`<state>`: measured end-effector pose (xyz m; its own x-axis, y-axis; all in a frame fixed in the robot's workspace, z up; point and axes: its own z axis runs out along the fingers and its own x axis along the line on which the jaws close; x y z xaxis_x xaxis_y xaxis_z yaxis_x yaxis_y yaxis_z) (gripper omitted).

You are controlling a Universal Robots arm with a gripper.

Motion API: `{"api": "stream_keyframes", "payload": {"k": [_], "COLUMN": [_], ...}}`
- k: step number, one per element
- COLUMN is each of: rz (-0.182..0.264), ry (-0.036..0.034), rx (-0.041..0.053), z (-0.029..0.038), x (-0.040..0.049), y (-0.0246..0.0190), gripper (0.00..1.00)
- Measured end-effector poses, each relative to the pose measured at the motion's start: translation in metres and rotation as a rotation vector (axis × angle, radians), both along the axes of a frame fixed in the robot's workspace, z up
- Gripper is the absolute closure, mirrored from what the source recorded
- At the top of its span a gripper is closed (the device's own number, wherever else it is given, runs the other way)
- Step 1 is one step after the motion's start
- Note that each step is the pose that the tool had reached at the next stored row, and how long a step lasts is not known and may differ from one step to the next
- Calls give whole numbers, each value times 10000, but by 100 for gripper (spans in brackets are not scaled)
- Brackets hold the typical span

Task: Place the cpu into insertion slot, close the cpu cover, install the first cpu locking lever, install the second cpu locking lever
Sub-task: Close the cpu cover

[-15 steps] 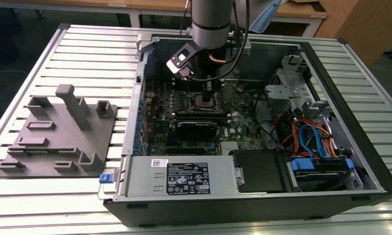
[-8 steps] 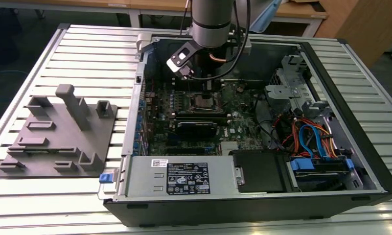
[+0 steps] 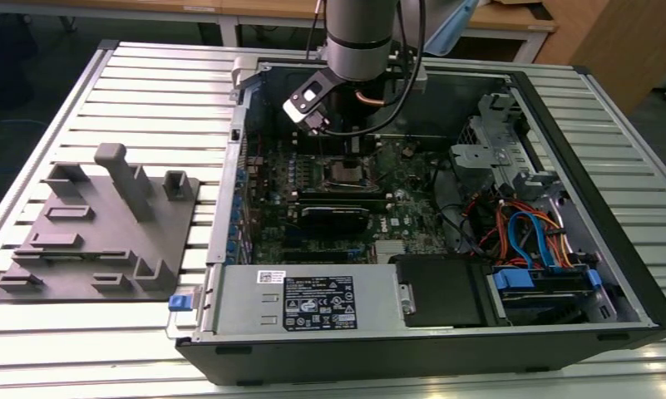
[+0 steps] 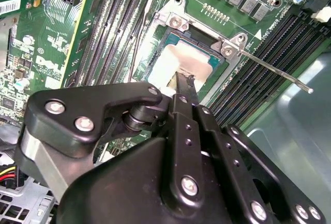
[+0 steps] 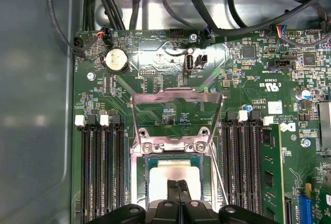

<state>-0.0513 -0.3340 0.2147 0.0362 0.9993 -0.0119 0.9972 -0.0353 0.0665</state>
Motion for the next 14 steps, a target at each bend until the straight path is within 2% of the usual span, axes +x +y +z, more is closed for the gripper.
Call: {"api": "stream_keyframes", "payload": {"k": [8,9,11,14], "rz": [0,2,1,0], "ry": [5,22,106,157], "rx": [0,5,7,8], "z": [0,0,2,14], "x": [1,5,15,14], "y": [0,0,0,0], "gripper": [90,90,90,90]}}
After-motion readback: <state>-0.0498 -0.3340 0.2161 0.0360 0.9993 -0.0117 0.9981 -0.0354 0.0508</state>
